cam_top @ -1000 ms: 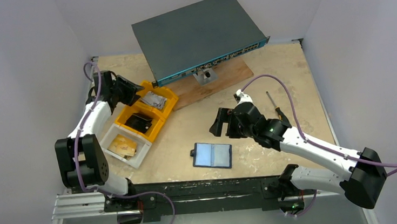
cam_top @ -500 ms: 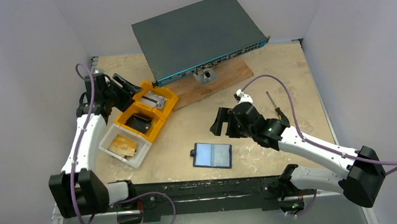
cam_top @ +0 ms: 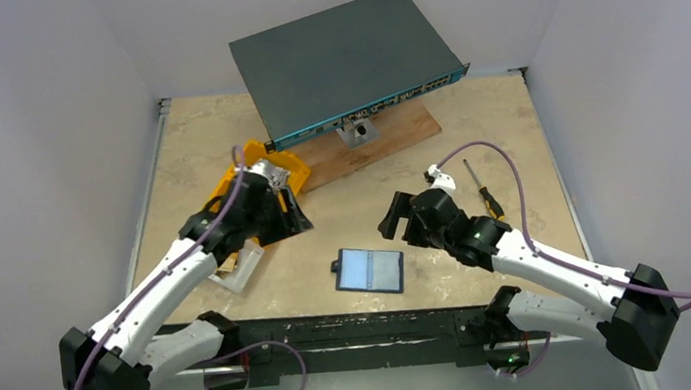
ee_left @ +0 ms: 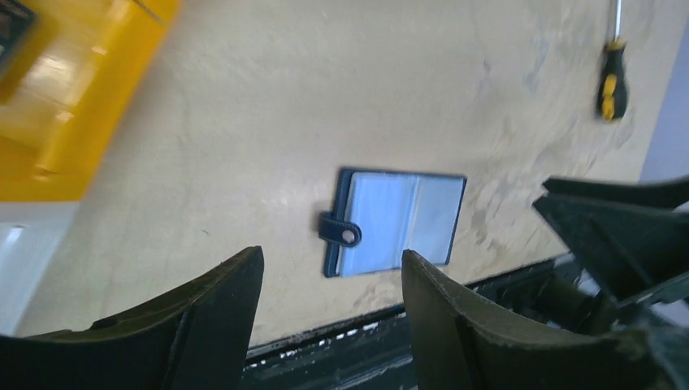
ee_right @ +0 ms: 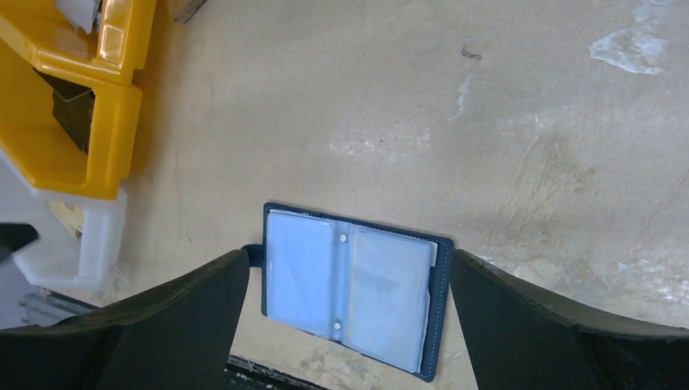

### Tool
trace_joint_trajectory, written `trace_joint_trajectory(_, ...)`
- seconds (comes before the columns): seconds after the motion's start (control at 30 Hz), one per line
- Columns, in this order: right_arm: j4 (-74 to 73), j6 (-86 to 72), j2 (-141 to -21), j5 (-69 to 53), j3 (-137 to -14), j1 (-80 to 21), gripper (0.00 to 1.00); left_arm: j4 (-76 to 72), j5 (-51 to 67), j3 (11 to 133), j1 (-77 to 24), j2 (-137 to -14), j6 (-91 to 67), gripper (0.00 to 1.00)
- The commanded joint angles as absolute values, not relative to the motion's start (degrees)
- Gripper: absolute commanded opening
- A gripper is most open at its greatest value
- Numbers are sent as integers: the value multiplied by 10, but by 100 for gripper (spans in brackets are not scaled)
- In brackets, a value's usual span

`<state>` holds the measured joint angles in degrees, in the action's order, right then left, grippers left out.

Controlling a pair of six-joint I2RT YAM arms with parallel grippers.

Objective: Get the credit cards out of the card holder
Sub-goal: Place the credit card in the storage box, then remove the credit card from the card holder.

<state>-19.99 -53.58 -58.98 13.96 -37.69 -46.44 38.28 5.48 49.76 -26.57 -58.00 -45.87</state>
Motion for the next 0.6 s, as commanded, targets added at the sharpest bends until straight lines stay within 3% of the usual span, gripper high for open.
trace_joint_trajectory(0.0, -219, -588, -537, 198, -351, -460, 94, 374, -29, 508, -407, -645, -484, 62)
trace_joint_trajectory(0.27, -292, -638, -455, 250, -334, -461, 95, 356, -50, 648, -614, -858, -459, 62)
trace_joint_trajectory(0.57, -381, -710, -364, 278, -305, -461, 96, 357, -35, 745, -663, -992, -428, 55)
